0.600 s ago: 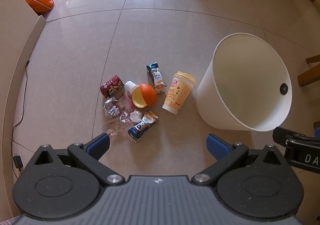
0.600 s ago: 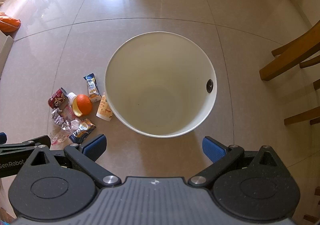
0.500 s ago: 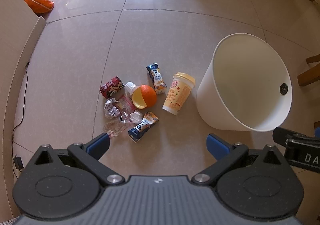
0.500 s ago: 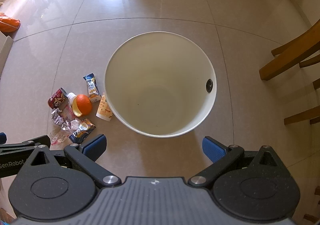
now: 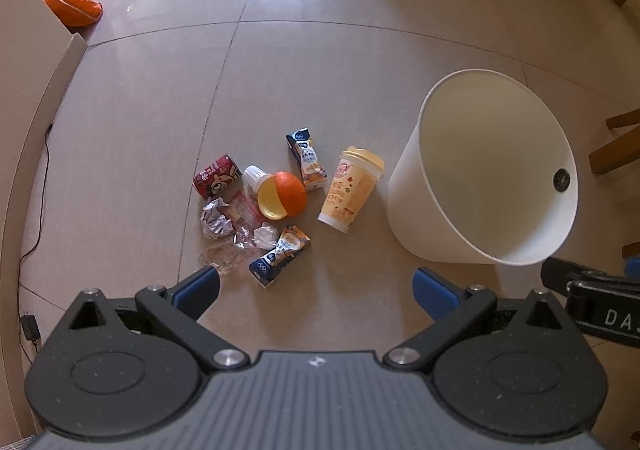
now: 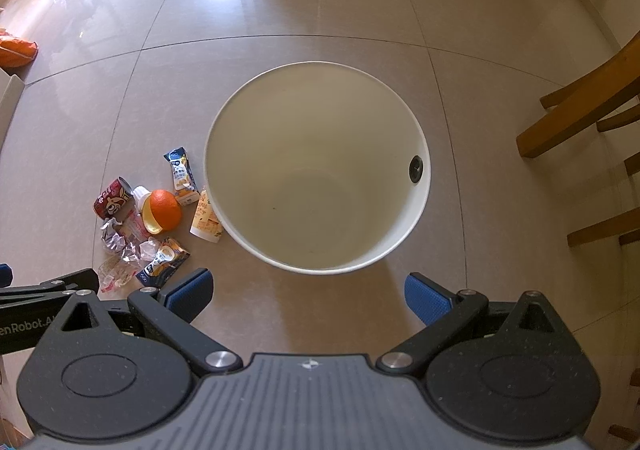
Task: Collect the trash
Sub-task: 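Move the right tool toward the white wastebasket rim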
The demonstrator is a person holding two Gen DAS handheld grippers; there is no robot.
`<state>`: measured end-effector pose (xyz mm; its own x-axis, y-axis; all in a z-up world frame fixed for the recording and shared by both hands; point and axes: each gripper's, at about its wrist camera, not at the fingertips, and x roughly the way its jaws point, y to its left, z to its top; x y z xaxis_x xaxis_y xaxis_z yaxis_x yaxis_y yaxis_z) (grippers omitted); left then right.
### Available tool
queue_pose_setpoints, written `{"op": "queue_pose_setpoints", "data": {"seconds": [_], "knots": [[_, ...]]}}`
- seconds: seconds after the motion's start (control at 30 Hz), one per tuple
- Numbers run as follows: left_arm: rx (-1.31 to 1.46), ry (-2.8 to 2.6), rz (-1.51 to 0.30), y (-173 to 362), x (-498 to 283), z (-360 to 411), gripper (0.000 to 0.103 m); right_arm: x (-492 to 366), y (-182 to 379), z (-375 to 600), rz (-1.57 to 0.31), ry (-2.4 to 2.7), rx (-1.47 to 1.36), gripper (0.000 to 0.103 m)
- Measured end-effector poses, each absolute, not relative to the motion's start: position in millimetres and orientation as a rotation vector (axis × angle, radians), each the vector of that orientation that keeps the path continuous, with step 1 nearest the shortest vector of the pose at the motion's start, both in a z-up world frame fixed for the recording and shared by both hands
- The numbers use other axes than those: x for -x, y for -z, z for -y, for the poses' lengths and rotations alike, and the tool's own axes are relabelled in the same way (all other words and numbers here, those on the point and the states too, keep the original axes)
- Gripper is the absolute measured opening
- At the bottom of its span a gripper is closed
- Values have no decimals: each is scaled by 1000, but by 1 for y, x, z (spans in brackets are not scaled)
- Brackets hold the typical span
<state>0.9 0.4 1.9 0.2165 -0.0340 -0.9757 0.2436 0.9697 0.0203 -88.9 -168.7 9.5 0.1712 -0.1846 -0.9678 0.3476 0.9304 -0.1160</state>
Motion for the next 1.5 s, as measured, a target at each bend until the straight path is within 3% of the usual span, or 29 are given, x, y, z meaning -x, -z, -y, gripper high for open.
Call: {"op": "queue_pose_setpoints", "data": {"seconds": [1.5], "knots": [[-207,257,-1265,18,-14,1,102,80,9,174,-1352,432,-170,103]]}}
